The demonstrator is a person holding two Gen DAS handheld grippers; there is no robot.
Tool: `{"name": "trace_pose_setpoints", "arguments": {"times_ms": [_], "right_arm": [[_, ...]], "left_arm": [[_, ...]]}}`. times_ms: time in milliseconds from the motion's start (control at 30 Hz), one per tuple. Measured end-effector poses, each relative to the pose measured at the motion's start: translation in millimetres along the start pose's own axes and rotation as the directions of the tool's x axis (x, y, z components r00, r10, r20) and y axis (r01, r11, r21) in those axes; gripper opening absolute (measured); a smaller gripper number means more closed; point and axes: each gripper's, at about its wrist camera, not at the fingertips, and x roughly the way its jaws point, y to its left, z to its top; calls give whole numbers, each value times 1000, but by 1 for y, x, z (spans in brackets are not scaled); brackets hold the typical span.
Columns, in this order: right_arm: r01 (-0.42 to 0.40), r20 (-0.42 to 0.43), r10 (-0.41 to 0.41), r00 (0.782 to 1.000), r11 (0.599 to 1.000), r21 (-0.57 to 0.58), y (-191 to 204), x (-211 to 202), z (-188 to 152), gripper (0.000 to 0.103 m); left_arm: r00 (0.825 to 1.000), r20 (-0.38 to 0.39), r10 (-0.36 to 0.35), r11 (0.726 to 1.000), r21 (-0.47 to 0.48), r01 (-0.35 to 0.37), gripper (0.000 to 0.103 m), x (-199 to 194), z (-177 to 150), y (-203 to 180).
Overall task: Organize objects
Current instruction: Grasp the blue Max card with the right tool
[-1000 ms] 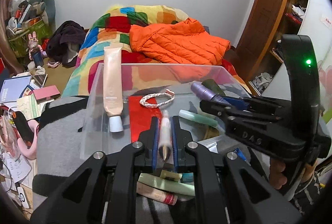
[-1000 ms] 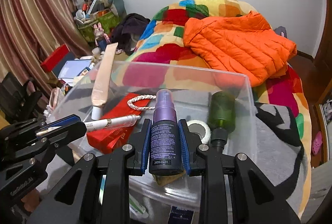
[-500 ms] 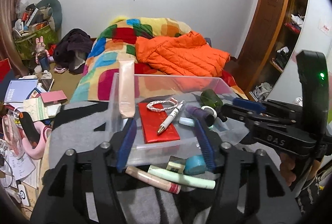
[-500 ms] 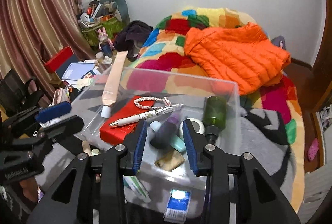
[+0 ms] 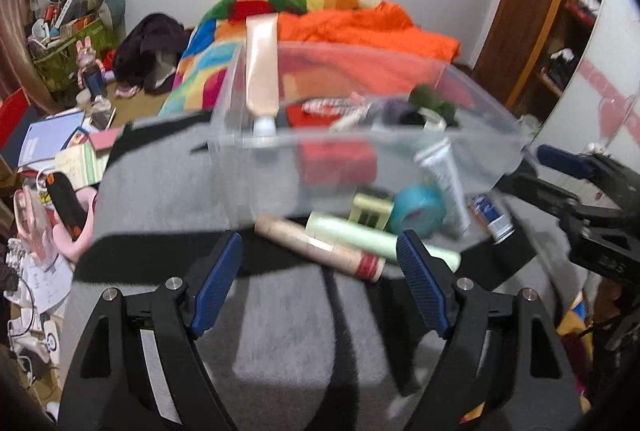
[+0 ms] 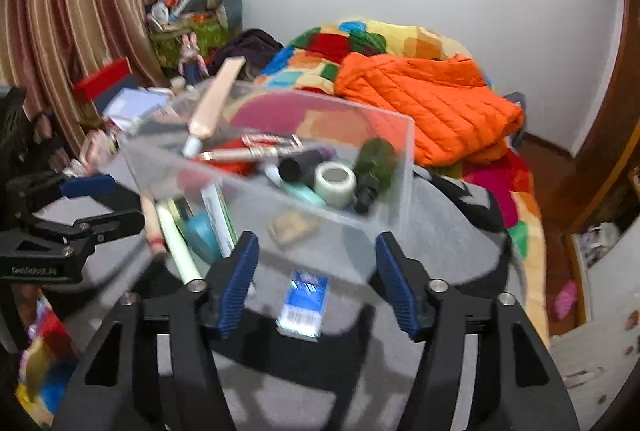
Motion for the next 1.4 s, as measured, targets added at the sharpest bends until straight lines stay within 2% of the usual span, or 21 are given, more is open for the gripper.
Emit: {"name": "trace_pose_setpoints", "arguments": {"times_ms": [167,267,367,400,433,500,533,600,700,800,1000,1100,1167,1267,1400], "right_arm": [[-30,-50,29,998,1000,-11,3,9,-17,63],[-58,-97,62,993,997,43,-1,23,-22,63],[-73,-115,83,990,994,87,-4,32,-29,63],[-74,-119,84,989,994,85,-3,34,-31,63],[-74,-120,84,989,994,83,-3,35,-33,61],[-72,-119,81,990,995,75,-1,36,-36,52],[-72,-111,80,991,995,72,-1,35,-37,51],[-77,-107,85,991,994,72,-1,34,-38,39],[-80,-102,88,991,993,82,-2,32,-39,29],[-82,-99,91,991,992,92,-3,31,-40,27],[-88,-95,101,990,988,129,-5,32,-38,26],[-81,-96,93,991,989,122,-2,32,-38,26],[-76,-96,88,992,990,118,-1,32,-38,26],[-76,-95,88,992,990,116,0,32,-39,26],[-76,-100,86,991,992,104,1,34,-37,28]], "left_arm": [[999,-42,8,1000,-13,-8,79,17,-8,-3],[998,-27,53,999,-10,-53,79,21,-16,-4],[999,2,48,998,-27,-48,74,14,-24,1],[999,9,51,998,-35,-51,69,12,-27,4],[999,12,49,998,-40,-49,68,9,-29,7],[999,17,33,998,-60,-32,66,2,-34,15],[999,17,30,997,-69,-29,65,-2,-36,18],[999,19,39,996,-80,-37,65,-10,-44,23],[999,18,28,995,-95,-27,65,-19,-50,27],[1000,20,5,995,-99,-3,65,-24,-51,25],[1000,11,-4,995,-104,6,65,-10,-31,20],[999,16,45,994,-103,-43,65,0,-24,17],[996,12,85,991,-101,-83,58,7,-25,17],[995,39,96,992,-90,-92,46,1,-33,18],[994,43,103,991,-88,-99,22,-7,-42,25]]}}
